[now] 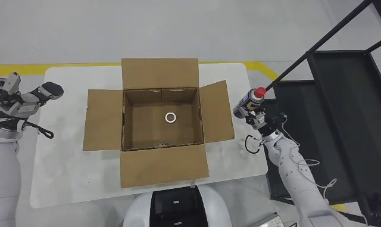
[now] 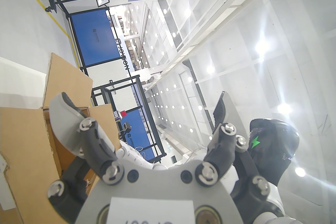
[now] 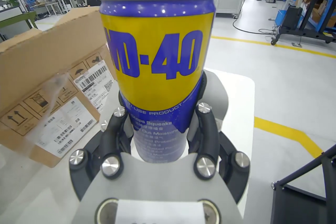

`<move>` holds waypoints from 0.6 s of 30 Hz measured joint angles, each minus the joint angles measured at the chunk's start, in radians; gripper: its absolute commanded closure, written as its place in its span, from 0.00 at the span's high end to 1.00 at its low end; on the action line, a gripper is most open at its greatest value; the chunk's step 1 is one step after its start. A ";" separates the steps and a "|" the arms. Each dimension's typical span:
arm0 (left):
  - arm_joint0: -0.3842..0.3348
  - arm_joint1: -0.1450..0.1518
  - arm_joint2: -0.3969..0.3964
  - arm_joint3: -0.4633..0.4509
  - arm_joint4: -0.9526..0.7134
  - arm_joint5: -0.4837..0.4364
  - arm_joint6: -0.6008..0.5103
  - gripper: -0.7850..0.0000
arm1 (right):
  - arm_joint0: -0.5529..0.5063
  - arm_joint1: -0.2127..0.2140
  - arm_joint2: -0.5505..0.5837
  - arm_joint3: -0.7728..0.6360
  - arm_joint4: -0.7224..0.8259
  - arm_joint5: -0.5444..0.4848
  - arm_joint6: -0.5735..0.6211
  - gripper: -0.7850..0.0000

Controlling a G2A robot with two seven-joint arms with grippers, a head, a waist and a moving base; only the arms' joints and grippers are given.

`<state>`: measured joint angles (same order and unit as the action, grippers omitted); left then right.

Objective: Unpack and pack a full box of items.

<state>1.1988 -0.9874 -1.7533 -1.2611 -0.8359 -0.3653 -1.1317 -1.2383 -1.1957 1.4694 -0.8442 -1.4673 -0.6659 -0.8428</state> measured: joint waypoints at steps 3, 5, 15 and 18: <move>0.000 0.000 0.000 0.000 0.000 0.000 0.000 1.00 | 0.058 -0.011 -0.036 0.097 -0.014 0.042 -0.032 0.00; 0.000 0.000 0.000 0.000 0.000 0.000 0.000 1.00 | 0.093 -0.017 -0.058 0.154 -0.024 0.072 -0.051 0.00; 0.000 0.000 0.000 0.000 0.000 0.000 0.000 1.00 | 0.229 -0.061 -0.135 0.437 0.008 0.162 -0.135 0.00; 0.000 0.000 0.000 0.000 0.000 0.000 0.000 1.00 | 0.250 -0.071 -0.146 0.489 0.022 0.171 -0.144 0.00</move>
<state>1.1988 -0.9874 -1.7533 -1.2611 -0.8359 -0.3653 -1.1317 -0.9879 -1.2664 1.3239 -0.3552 -1.4454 -0.4947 -0.9865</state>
